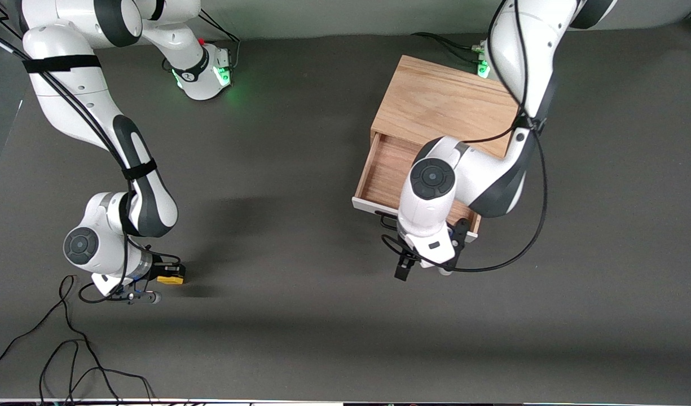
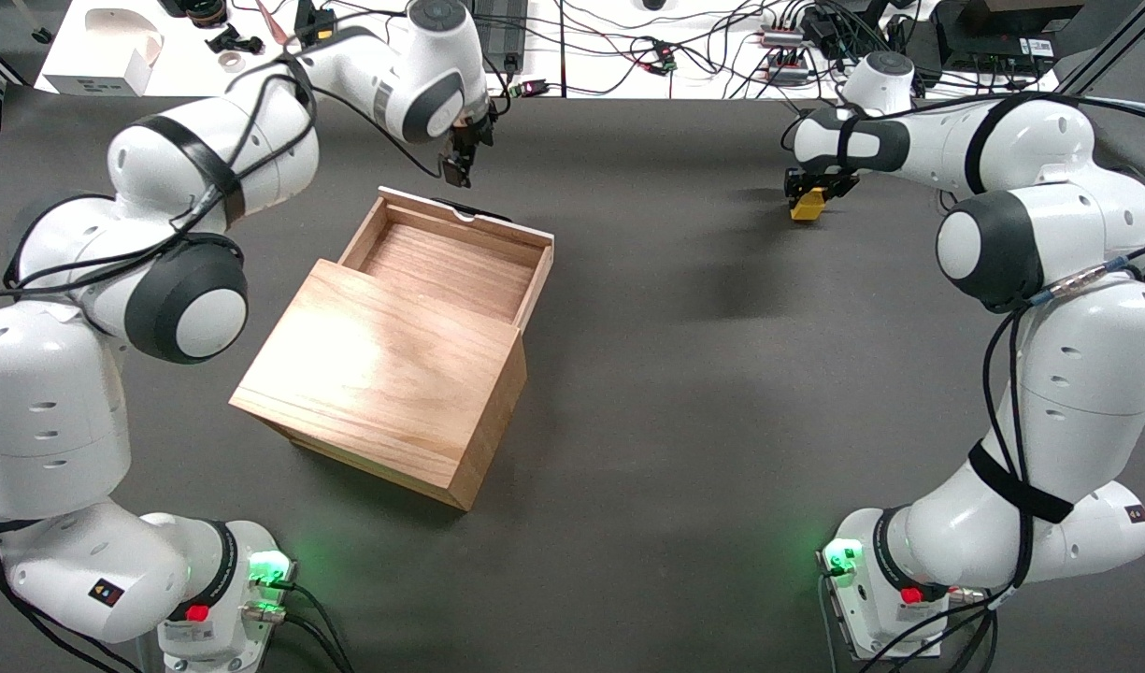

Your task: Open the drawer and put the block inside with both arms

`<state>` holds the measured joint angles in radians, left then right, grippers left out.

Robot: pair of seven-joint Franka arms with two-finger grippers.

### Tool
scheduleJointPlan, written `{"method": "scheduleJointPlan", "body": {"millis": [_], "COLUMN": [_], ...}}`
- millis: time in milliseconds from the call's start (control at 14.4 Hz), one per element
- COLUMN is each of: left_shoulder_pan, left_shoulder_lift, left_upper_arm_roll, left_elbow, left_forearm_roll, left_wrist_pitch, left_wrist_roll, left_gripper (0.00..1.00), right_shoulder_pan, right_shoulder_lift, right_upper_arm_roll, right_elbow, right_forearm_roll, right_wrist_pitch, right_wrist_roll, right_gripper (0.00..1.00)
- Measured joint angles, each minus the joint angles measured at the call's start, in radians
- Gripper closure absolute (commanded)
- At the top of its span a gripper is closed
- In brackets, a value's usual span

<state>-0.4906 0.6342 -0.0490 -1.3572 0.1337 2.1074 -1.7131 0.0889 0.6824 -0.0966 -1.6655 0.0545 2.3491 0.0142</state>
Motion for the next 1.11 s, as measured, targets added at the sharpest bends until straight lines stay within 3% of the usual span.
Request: {"method": "scheduleJointPlan", "body": {"millis": [279, 488, 836, 1114], "left_shoulder_pan": [0.139, 0.237, 0.354, 0.437], "left_shoulder_lift": [-0.152, -0.256, -0.461, -0.582], "left_upper_arm_roll": [0.0, 0.001, 0.002, 0.006], "left_elbow": [0.017, -0.001, -0.201, -0.312], "left_forearm_roll": [-0.071, -0.095, -0.11, -0.139], "left_wrist_pitch": [-0.305, -0.494, -0.528, -0.542], "left_wrist_roll": [0.341, 0.618, 0.976, 1.277], "left_gripper": [0.0, 0.0, 0.0, 0.0], "right_shoulder_pan": [0.003, 0.008, 0.065, 0.238], "right_shoulder_lift": [-0.036, -0.087, -0.132, -0.132], "right_upper_arm_roll": [0.001, 0.008, 0.07, 0.079], "right_elbow": [0.122, 0.206, 0.441, 0.537], "right_forearm_roll": [0.0, 0.001, 0.03, 0.031], "right_wrist_pitch": [-0.2, -0.352, -0.666, -0.729], "right_wrist_roll": [0.002, 0.017, 0.198, 0.434], "right_gripper": [0.66, 0.66, 0.66, 0.67]}}
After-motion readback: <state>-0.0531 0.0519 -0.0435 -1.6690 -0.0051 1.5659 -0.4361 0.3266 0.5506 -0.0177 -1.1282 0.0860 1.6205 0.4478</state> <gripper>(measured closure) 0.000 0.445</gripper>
